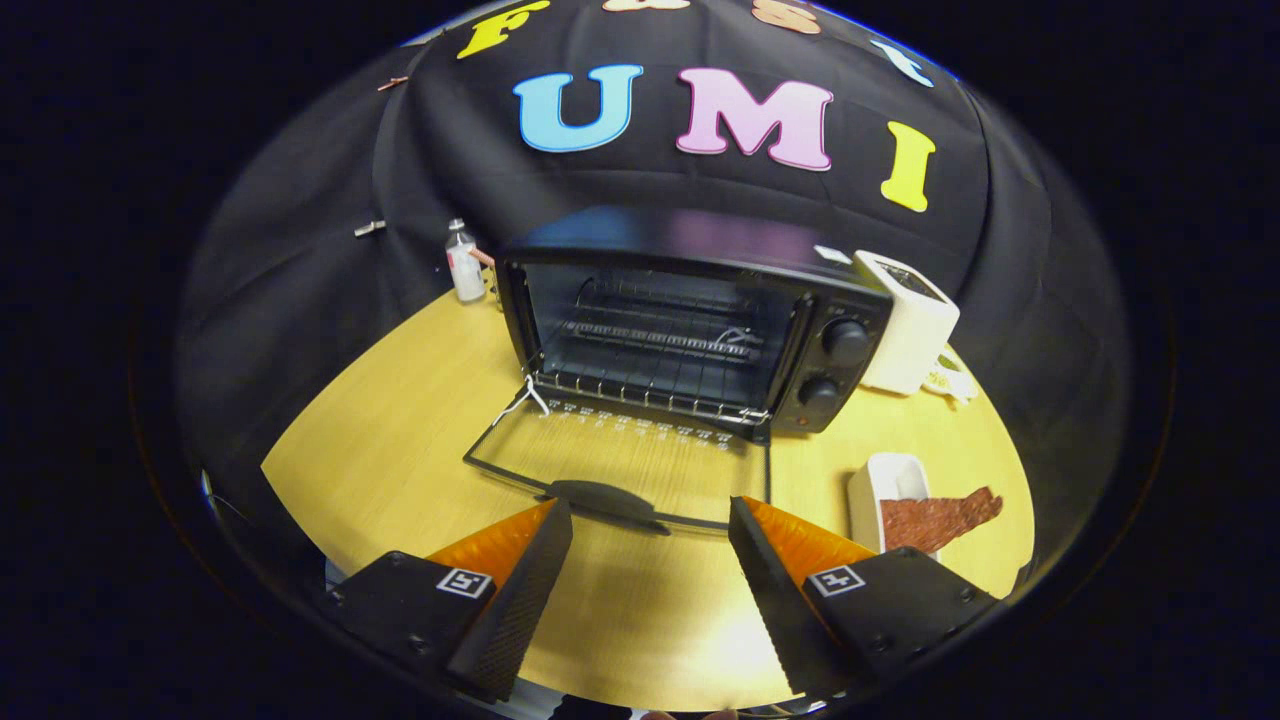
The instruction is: Open the toaster oven, put the food inside, and close the toaster oven door.
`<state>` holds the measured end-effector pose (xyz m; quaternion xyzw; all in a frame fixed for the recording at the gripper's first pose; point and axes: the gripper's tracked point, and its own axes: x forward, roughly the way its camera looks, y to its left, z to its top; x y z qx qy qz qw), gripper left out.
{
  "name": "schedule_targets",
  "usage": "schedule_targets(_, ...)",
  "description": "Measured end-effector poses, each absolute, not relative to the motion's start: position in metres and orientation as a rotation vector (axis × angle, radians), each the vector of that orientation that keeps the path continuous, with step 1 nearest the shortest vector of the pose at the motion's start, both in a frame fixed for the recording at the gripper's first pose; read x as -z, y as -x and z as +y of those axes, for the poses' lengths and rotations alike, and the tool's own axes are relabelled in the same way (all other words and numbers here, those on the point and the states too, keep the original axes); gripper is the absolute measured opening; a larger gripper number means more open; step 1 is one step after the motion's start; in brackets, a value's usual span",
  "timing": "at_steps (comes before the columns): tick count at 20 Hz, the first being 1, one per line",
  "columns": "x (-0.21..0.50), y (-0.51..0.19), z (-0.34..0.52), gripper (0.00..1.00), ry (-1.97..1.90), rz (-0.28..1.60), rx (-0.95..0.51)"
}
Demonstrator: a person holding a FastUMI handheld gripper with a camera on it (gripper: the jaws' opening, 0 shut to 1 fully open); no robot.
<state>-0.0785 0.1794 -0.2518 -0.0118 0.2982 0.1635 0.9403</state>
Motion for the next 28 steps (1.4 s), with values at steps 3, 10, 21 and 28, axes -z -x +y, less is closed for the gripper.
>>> schedule_targets(3, 0.225, 0.076, 0.148, 0.98, -0.005, 0.562, -0.328)
schedule_targets(10, 0.199, 0.076, 0.046, 0.98, -0.005, 0.515, -0.258)
schedule_targets(21, 0.259, 0.040, -0.062, 0.98, -0.175, 0.714, -0.255)
schedule_targets(28, 0.337, 0.022, -0.087, 0.89, -0.320, 0.917, -0.257)
